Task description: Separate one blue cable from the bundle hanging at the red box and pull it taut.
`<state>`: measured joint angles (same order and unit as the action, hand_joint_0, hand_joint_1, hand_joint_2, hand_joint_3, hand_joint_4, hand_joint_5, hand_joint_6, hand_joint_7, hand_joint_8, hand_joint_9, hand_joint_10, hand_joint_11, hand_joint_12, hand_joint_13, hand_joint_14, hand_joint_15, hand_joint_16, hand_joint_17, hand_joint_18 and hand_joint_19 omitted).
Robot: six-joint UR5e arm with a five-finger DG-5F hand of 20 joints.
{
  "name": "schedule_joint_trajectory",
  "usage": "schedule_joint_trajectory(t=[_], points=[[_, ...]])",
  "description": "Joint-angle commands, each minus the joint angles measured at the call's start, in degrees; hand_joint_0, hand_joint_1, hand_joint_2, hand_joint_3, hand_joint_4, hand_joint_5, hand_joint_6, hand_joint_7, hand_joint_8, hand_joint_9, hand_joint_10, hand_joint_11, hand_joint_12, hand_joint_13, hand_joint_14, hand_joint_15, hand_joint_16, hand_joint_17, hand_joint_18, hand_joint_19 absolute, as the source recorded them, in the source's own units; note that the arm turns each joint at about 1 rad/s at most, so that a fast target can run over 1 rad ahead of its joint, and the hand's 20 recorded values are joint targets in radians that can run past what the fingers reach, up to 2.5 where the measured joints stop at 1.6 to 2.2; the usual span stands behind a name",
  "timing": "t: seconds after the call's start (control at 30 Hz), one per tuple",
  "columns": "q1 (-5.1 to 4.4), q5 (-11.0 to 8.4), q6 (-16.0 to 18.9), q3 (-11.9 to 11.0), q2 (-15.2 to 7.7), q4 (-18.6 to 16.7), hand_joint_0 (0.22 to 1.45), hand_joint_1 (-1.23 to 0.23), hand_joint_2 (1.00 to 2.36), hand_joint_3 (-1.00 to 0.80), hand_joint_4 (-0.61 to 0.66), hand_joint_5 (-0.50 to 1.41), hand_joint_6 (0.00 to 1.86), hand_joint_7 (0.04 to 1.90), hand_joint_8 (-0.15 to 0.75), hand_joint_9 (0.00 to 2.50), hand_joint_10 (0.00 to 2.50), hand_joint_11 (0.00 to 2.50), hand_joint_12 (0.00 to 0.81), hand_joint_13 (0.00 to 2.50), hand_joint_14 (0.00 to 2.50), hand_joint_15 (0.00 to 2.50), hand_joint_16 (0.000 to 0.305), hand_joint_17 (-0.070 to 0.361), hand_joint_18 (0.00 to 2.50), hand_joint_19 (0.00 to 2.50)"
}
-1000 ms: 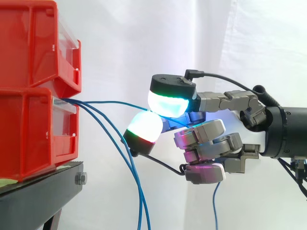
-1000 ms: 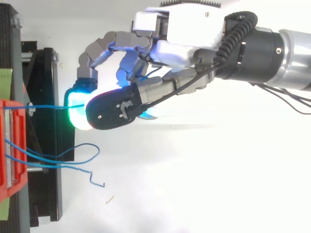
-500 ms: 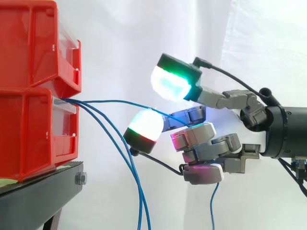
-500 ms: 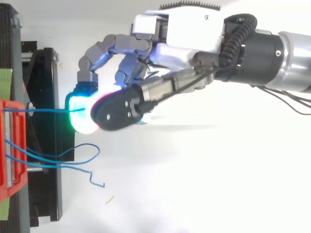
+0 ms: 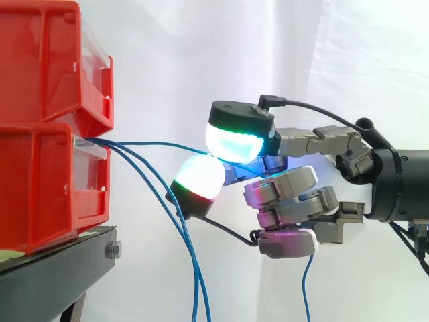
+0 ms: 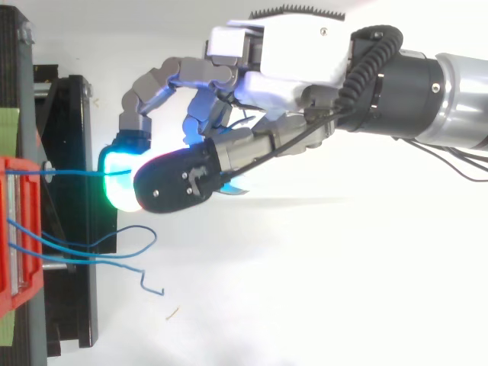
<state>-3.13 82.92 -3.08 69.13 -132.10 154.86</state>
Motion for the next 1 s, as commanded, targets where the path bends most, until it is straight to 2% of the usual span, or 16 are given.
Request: schedule_joint_trajectory(t=[0.0,0.2,0.37,0.53,0.6,0.7,0.77,0.83,0.87,0.97], points=[[-0.13,-0.22,0.00,0.04,0.00,0.00,0.68,-0.77,1.00,-0.01,0.25,-0.18,0.85,0.79,0.387,1.07,0.88,1.10,0.402,1.32,1.77,1.08,0.059,0.132,1.39,1.03],[-0.21,-0.39,0.00,0.04,0.00,0.00,0.69,-0.81,1.00,-0.05,0.24,-0.19,0.88,0.78,0.385,0.99,0.95,1.09,0.399,1.29,1.77,1.10,0.057,0.128,1.35,1.03],[-0.21,-0.39,0.00,0.04,0.00,0.00,0.67,-0.83,1.01,-0.14,0.24,-0.20,0.89,0.81,0.372,0.98,0.88,1.16,0.383,1.26,1.75,1.15,0.054,0.121,1.31,1.05],[-0.30,-0.30,0.18,-0.05,0.00,0.00,0.62,-0.77,1.01,-0.38,0.22,-0.20,0.90,0.83,0.345,0.97,0.75,1.26,0.365,1.24,1.70,1.21,0.048,0.108,1.26,1.10],[-0.30,-0.30,0.18,0.04,0.00,0.00,0.57,-0.67,1.00,-0.50,0.22,-0.19,0.90,0.84,0.355,0.99,0.76,1.25,0.366,1.23,1.74,1.17,0.049,0.109,1.26,1.10],[-0.30,-0.39,0.18,0.04,0.00,0.00,0.57,-0.39,1.00,-0.50,0.20,-0.16,0.87,0.90,0.346,1.09,0.70,1.27,0.360,1.26,1.78,1.13,0.048,0.108,1.28,1.12],[-0.30,-0.39,0.18,0.04,0.00,0.00,0.60,-0.34,1.00,-0.50,0.18,-0.15,0.86,0.90,0.339,1.12,0.63,1.29,0.355,1.26,1.78,1.14,0.047,0.106,1.28,1.13],[-0.39,-0.39,0.09,0.04,0.00,0.00,0.62,-0.36,1.00,-0.46,0.18,-0.15,0.83,0.92,0.334,1.13,0.58,1.29,0.353,1.26,1.78,1.14,0.047,0.106,1.28,1.14],[-0.48,-0.48,0.09,-0.05,0.00,0.00,0.63,-0.39,1.01,-0.41,0.19,-0.13,0.78,0.95,0.333,1.15,0.51,1.32,0.345,1.27,1.78,1.13,0.047,0.105,1.28,1.14],[-0.57,-0.83,0.09,0.04,0.00,0.00,0.65,-0.46,1.01,-0.29,0.19,-0.12,0.67,1.05,0.334,1.16,0.48,1.33,0.349,1.28,1.79,1.13,0.047,0.107,1.29,1.13]])
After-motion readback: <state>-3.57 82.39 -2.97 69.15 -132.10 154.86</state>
